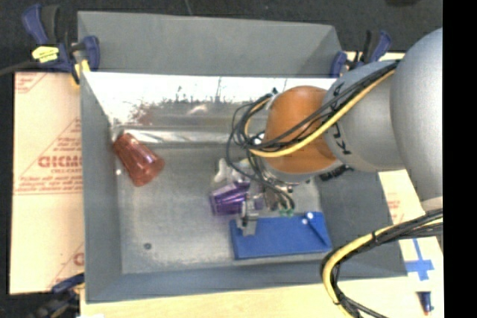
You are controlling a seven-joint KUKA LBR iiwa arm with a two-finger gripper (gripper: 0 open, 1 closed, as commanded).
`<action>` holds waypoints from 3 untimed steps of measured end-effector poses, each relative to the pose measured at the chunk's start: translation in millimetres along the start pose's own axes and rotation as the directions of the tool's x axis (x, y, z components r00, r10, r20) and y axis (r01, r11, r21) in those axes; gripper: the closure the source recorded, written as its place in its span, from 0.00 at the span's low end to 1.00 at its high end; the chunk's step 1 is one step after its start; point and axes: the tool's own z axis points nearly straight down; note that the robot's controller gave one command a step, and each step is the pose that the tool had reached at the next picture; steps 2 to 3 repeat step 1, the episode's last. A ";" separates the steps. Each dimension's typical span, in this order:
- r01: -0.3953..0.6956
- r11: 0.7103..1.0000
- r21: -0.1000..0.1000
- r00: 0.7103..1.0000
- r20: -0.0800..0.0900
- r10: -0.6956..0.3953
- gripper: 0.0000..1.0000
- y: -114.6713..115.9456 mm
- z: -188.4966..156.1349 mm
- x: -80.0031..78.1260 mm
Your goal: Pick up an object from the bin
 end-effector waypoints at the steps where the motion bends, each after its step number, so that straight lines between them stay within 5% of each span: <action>1: 0.375 0.927 0.000 0.927 0.004 -0.375 1.00 17.5 -12.9 -21.8; 3: 0.375 0.927 0.000 0.927 0.004 -0.375 1.00 17.5 -12.9 -21.8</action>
Offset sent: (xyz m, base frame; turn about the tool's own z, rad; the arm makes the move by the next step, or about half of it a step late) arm 0.0000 0.0000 0.0000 0.0000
